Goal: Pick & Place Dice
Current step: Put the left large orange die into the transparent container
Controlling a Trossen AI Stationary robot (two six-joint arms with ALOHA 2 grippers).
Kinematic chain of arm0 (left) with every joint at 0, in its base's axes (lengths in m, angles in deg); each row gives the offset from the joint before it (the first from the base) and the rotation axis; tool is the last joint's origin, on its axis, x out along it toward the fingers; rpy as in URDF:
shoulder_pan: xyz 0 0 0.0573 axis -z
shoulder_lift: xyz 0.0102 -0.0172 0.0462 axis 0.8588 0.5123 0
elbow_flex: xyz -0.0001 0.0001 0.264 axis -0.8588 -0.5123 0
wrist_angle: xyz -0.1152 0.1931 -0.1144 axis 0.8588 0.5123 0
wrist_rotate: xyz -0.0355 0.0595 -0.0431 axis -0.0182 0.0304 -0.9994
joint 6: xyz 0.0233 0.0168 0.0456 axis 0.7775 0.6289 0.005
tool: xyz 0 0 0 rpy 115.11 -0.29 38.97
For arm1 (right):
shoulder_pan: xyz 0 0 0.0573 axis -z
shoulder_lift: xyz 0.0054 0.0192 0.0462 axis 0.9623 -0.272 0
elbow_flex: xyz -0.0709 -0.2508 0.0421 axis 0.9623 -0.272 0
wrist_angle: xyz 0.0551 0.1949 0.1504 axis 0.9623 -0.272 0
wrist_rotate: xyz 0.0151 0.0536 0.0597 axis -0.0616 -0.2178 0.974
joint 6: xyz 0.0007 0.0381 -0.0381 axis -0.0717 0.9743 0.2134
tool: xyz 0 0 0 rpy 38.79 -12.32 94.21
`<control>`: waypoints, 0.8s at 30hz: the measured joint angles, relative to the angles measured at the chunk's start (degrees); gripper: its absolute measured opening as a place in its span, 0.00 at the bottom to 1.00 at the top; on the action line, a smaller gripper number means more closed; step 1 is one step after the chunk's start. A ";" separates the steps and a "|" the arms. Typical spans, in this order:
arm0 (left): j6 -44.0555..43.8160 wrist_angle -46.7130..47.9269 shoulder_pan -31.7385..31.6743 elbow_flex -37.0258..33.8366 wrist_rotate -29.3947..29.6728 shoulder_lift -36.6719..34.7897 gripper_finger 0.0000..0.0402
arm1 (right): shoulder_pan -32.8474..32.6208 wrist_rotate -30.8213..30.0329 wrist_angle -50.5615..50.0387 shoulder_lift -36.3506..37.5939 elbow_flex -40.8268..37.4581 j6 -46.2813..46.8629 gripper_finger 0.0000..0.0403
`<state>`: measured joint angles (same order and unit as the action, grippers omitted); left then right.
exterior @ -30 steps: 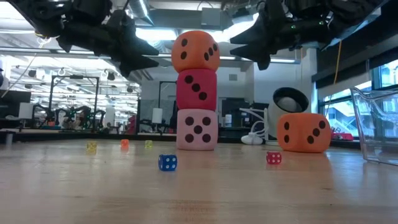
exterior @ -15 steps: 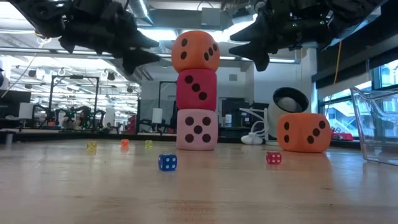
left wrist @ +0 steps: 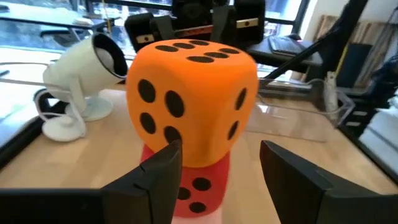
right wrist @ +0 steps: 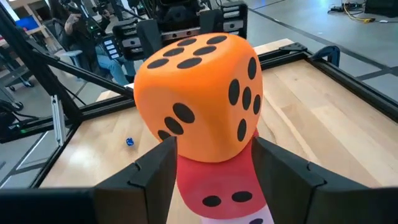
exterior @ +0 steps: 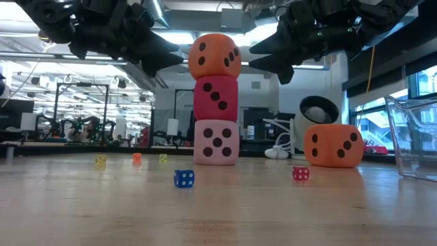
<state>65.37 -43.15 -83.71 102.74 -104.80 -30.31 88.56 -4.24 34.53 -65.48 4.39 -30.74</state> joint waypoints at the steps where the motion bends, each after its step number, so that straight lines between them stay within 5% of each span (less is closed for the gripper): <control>1: 0.30 -0.56 0.11 0.00 0.76 0.61 0.52 | 0.00 -0.27 0.01 0.00 0.00 -0.71 0.52; 24: -0.67 -11.40 0.13 -0.04 1.39 9.66 0.52 | 0.00 -4.93 0.50 -2.53 -0.02 -6.98 0.52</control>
<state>64.71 -54.55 -83.59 102.70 -103.41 -20.65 88.56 -9.16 35.03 -68.01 4.37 -37.72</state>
